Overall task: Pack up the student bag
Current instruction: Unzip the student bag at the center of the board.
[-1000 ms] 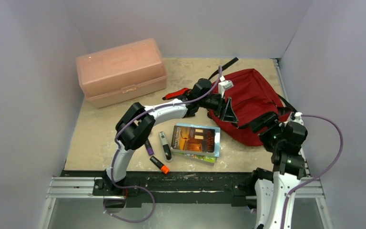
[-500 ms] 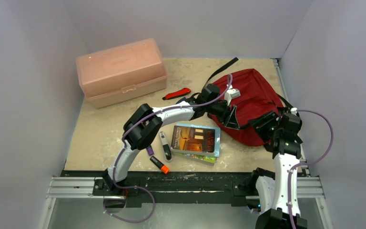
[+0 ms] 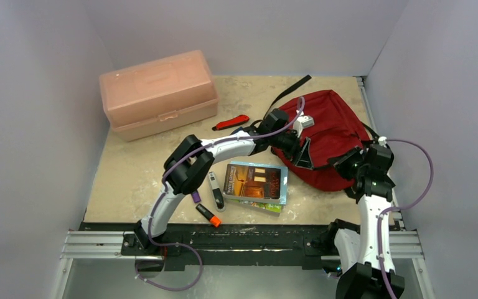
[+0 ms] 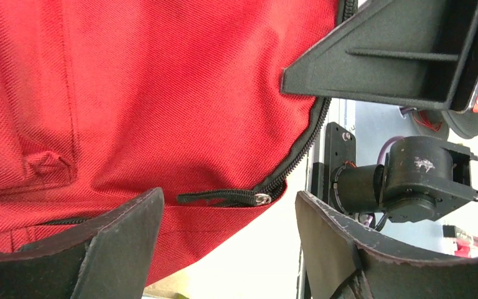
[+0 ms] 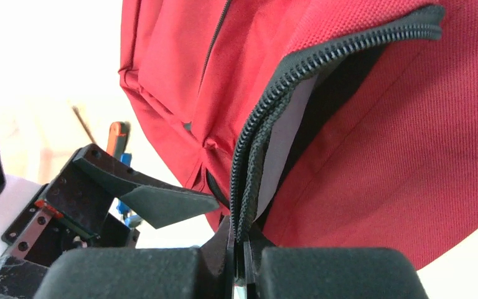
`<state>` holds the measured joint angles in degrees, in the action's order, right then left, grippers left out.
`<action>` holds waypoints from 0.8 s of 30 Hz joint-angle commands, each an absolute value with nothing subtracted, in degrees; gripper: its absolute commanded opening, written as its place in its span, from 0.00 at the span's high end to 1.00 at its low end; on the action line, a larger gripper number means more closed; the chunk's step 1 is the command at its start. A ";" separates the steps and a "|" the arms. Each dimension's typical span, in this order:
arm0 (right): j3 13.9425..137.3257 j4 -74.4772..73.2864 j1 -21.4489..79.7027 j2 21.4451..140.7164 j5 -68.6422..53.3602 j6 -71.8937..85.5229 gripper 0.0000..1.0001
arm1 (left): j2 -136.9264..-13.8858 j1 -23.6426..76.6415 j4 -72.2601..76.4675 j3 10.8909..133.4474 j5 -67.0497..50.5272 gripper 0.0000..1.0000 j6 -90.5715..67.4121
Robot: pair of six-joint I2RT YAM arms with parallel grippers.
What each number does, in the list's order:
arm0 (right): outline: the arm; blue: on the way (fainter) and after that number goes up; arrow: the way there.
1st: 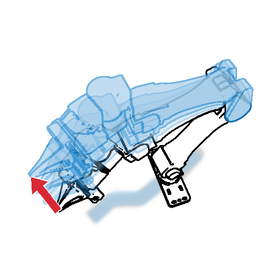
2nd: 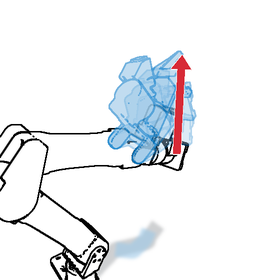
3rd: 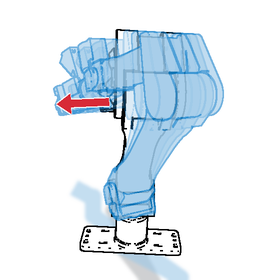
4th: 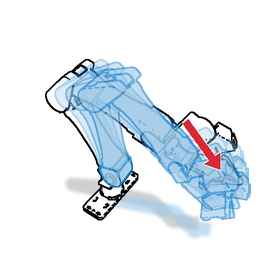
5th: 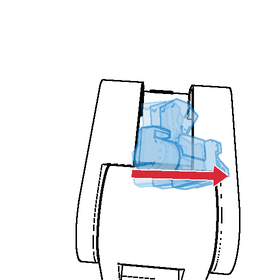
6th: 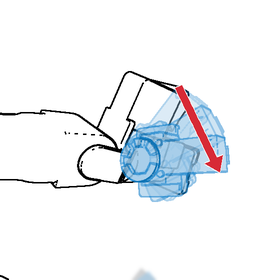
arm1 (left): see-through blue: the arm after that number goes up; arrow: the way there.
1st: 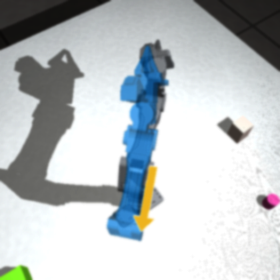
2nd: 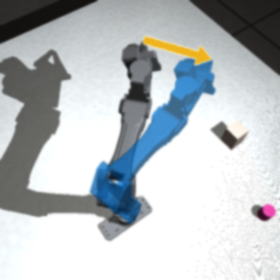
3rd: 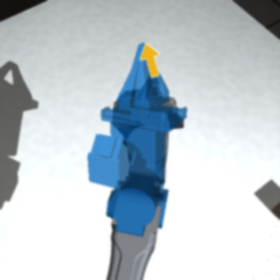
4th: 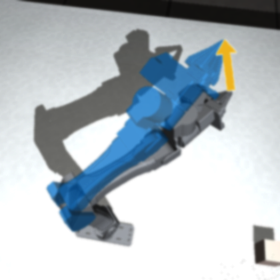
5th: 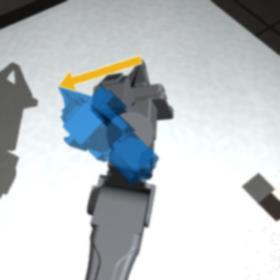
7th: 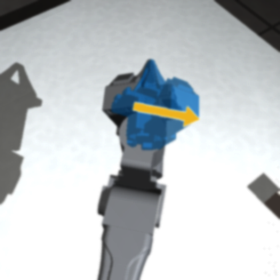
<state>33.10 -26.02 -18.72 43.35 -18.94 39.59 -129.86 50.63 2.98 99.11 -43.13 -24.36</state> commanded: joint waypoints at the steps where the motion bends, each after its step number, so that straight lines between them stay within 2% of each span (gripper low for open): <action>1: 32.49 -27.08 -18.54 42.85 -16.20 36.84 1.00 | -128.34 49.23 0.58 102.86 -39.06 0.22 -27.34; 5: 30.43 -28.10 -18.58 38.99 -15.42 37.14 1.00 | -130.25 48.67 -2.94 105.00 -38.45 0.22 -36.02; 8: 29.83 -27.33 -18.51 38.15 -16.65 37.84 1.00 | -131.27 48.96 3.37 102.78 -42.37 0.23 -41.91; 20: 30.76 -26.47 -18.58 38.43 -18.27 36.80 1.00 | -135.25 50.11 3.45 104.90 -51.24 0.23 -36.09; 24: 30.76 -26.53 -18.55 38.37 -18.11 36.40 1.00 | -132.48 50.12 5.02 101.19 -52.00 0.35 -35.26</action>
<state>30.17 -27.59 -18.70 38.94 -17.52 37.91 -136.07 49.67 2.33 103.26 -48.77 -37.60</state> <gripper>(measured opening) 0.024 0.706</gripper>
